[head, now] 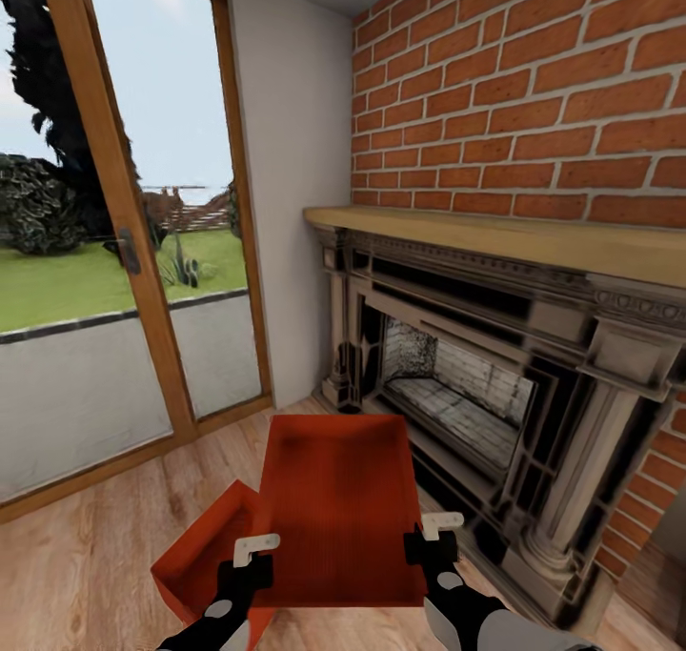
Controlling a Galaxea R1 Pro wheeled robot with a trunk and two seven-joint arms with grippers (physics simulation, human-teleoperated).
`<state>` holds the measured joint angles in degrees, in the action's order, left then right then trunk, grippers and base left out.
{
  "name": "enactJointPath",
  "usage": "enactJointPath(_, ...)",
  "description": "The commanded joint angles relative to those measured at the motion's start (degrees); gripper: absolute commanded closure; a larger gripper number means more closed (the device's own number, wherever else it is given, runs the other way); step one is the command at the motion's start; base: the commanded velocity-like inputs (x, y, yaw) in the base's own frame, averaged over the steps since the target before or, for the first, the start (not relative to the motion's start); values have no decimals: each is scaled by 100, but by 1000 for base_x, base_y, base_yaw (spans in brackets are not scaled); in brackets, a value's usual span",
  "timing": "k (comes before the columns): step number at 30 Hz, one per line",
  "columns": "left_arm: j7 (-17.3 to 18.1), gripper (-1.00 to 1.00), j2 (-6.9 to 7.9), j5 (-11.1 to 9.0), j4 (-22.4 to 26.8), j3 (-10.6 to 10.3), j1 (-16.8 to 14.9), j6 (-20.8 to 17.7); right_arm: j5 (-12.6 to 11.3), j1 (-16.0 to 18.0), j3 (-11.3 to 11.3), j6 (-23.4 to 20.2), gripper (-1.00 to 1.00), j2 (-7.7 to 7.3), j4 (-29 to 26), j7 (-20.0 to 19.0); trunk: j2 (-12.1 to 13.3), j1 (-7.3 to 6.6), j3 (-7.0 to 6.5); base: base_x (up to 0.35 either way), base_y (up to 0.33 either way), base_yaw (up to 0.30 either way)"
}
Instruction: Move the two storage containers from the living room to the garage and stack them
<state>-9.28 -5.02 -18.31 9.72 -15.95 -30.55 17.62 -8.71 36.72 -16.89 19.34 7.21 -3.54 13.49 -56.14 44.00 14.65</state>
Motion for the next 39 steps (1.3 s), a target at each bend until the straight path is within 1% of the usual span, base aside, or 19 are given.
enactJointPath(1, -56, 100, 19, 38, 12, 39, -4, -4, 44, 4, 239, -18, 100, 1, -6, -13, -6, 1, 4, 0, 0, 226)
enactJointPath(39, -56, 100, 19, 38, 12, 39, -4, -4, 36, 8, 239, -18, 100, -9, -9, -22, -6, 1, -153, 0, 0, 251)
